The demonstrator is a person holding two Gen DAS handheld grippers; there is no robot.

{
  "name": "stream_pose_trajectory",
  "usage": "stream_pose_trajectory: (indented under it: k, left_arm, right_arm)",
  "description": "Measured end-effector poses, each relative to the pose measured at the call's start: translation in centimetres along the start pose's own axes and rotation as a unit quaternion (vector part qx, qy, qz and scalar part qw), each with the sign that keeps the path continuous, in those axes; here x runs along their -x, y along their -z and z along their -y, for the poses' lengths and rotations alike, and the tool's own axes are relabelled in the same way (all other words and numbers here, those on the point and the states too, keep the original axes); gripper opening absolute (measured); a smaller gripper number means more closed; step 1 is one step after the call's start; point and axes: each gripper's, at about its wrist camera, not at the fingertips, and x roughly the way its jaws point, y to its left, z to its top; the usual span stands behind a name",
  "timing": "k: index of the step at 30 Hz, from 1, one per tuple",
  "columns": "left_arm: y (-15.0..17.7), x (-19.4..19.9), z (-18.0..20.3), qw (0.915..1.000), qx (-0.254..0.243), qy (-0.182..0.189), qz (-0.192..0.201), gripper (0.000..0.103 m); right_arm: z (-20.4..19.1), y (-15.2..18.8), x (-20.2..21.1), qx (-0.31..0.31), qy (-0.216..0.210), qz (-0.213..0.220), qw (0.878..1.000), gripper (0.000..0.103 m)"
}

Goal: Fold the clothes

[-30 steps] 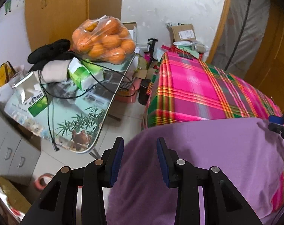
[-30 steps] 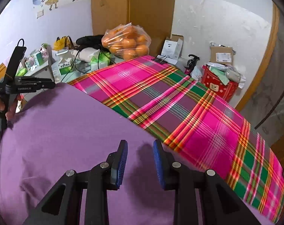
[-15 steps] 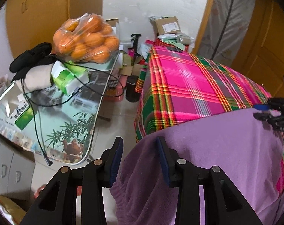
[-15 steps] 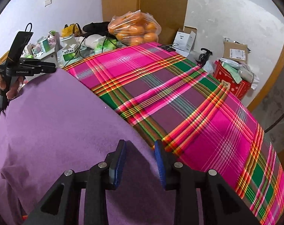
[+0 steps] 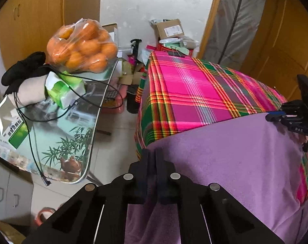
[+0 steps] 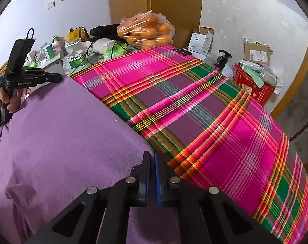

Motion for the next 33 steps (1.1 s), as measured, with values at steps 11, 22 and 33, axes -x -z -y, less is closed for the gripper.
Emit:
stream_pose_trajectory:
  k: [11,22,33]
  left_arm:
    - [0.4,5.5,2.2,0.9985,-0.010,-0.023,0.049,0.005]
    - [3.8,14.6,4.8,0.9943,-0.012,-0.021,0.104,0.005]
    - [12.2,22.2,6.8,0.9877,-0.019,-0.006,0.155,0.005]
  right_arm:
    - [-2.7,0.4,7.0,0.005,0.020,0.053,0.998,0.004]
    - [-8.1,3.3,15.0,0.015,0.037,0.096,0.995,0.004]
    - [-16.2,9.7,21.8,0.032,0.038,0.128,0.991,0.004]
